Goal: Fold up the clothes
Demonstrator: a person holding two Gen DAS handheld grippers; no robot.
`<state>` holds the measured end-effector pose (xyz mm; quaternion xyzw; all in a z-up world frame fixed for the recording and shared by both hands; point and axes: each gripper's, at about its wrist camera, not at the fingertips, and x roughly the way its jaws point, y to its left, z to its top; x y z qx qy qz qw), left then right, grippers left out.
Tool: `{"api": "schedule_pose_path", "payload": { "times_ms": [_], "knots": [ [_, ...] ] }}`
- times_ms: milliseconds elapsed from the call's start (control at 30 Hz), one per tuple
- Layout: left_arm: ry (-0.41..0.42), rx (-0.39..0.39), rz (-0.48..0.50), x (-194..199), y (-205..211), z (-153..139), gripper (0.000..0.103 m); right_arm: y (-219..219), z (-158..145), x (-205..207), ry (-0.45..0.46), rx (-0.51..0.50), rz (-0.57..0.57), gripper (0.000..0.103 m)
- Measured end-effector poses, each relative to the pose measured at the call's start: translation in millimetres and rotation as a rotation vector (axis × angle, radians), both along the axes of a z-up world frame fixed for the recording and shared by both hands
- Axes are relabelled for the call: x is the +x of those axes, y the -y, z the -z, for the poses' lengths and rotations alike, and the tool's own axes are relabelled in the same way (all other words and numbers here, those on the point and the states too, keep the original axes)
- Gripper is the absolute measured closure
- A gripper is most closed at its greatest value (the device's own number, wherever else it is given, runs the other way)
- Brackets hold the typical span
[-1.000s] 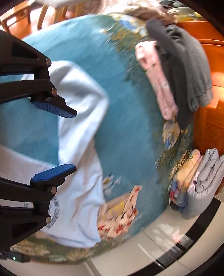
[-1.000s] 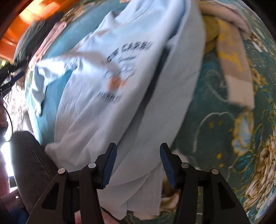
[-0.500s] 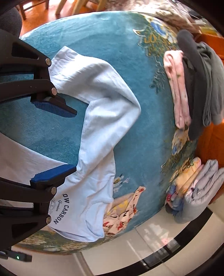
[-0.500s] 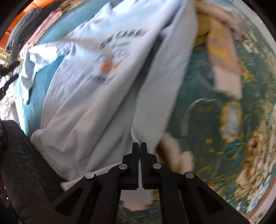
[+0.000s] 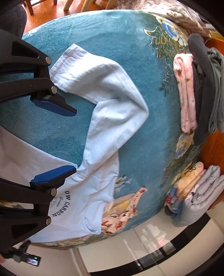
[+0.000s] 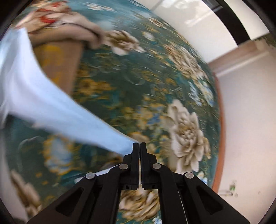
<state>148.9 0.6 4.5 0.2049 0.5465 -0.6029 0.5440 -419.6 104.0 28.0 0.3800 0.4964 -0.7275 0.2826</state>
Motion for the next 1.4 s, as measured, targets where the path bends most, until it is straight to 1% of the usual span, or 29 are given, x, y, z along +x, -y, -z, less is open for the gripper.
{"api": "schedule_pose_path", "payload": {
  "times_ms": [67, 100, 133, 200, 233, 267, 300, 333, 367, 400, 433, 500, 533, 567, 633, 700, 767, 833, 900, 933, 967, 1000, 1033, 1067, 1167, 1233, 1333, 1400],
  "knots": [
    [0.004, 0.020, 0.026, -5.8, 1.9, 3.5, 0.039, 0.8, 8.3, -16.5, 0.043, -0.035, 0.058, 0.102],
    [0.008, 0.030, 0.039, -9.1, 2.7, 5.2, 0.039, 2.1, 8.7, -19.8, 0.067, -0.058, 0.069, 0.102],
    [0.012, 0.039, 0.052, -12.5, 3.4, 6.7, 0.039, 3.4, 9.1, -23.1, 0.090, -0.080, 0.079, 0.099],
    [0.021, 0.057, 0.078, -19.3, 4.7, 9.7, 0.039, 5.0, -0.3, -14.8, 0.098, -0.120, 0.056, 0.087],
    [0.025, 0.066, 0.091, -22.7, 5.4, 11.2, 0.039, 5.6, -7.0, -7.7, 0.095, -0.138, 0.036, 0.073],
    [0.038, 0.080, 0.111, -30.2, 6.4, 13.8, 0.039, 5.0, -15.8, 0.4, 0.090, -0.165, 0.017, 0.067],
    [0.056, 0.096, 0.133, -39.5, 7.6, 16.9, 0.039, 3.1, -27.3, 12.3, 0.099, -0.210, -0.005, 0.067],
    [0.074, 0.112, 0.155, -48.9, 8.8, 19.9, 0.039, 1.6, -38.9, 27.2, 0.127, -0.266, -0.034, 0.066],
    [0.085, 0.134, 0.182, -60.1, 9.7, 25.5, 0.039, 0.7, -44.1, 44.6, 0.187, -0.300, -0.074, 0.066],
    [0.099, 0.168, 0.216, -73.0, 10.3, 34.0, 0.039, 0.5, -41.4, 65.0, 0.287, -0.306, -0.126, 0.066],
    [0.121, 0.199, 0.246, -84.3, 9.7, 41.5, 0.039, 0.7, -33.8, 84.2, 0.386, -0.292, -0.170, 0.066],
    [0.174, 0.242, 0.303, -101.9, 6.4, 52.0, 0.039, 0.6, -2.3, 124.2, 0.580, -0.205, -0.238, 0.066],
    [0.197, 0.256, 0.329, -107.4, 4.8, 54.6, 0.039, -1.9, 16.6, 146.3, 0.647, -0.154, -0.265, 0.066],
    [0.203, 0.262, 0.337, -108.6, 3.6, 55.7, 0.039, -4.7, 31.0, 161.4, 0.678, -0.113, -0.279, 0.066],
    [0.177, 0.275, 0.310, -100.5, 2.9, 58.3, 0.039, -10.4, 58.0, 189.6, 0.733, -0.035, -0.305, 0.066],
    [0.143, 0.310, 0.256, -87.6, 2.8, 65.7, 0.039, -13.5, 72.2, 201.9, 0.726, 0.003, -0.321, 0.066],
    [0.104, 0.338, 0.211, -76.6, 2.1, 71.3, 0.039, -13.7, 83.4, 203.7, 0.711, 0.030, -0.299, 0.066],
    [0.072, 0.339, 0.181, -68.7, -0.2, 71.6, 0.039, -12.3, 89.1, 200.4, 0.718, 0.029, -0.258, 0.066],
    [0.056, 0.320, 0.173, -65.1, -3.8, 67.7, 0.039, -10.8, 88.7, 203.4, 0.724, 0.030, -0.264, 0.066],
    [0.053, 0.310, 0.174, -64.5, -5.9, 65.4, 0.039, -10.1, 87.9, 206.1, 0.726, 0.033, -0.275, 0.072],
    [0.053, 0.302, 0.175, -64.1, -7.8, 63.4, 0.039, -9.4, 87.1, 208.7, 0.728, 0.035, -0.286, 0.087],
    [0.052, 0.294, 0.177, -63.7, -9.8, 61.3, 0.039, -8.6, 86.3, 211.4, 0.731, 0.038, -0.297, 0.094],
    [0.051, 0.286, 0.178, -63.3, -11.7, 59.3, 0.039, -7.9, 85.5, 214.0, 0.733, 0.041, -0.308, 0.099],
    [0.050, 0.277, 0.179, -62.8, -13.6, 57.1, 0.039, -7.3, 84.4, 216.4, 0.726, 0.046, -0.319, 0.100],
    [0.047, 0.268, 0.183, -60.5, -18.9, 51.1, 0.039, -7.6, 77.2, 218.5, 0.672, 0.059, -0.334, 0.101],
    [0.042, 0.273, 0.187, -57.9, -20.6, 47.9, 0.039, -13.5, 69.7, 209.5, 0.644, 0.066, -0.324, 0.101],
    [0.043, 0.279, 0.210, -62.7, -25.2, 46.6, 0.039, -29.3, 69.2, 179.2, 0.617, 0.090, -0.234, 0.101],
    [0.050, 0.277, 0.228, -68.2, -20.3, 41.9, 0.039, -38.8, 74.1, 165.2, 0.602, 0.108, -0.189, 0.101]
  ]
}}
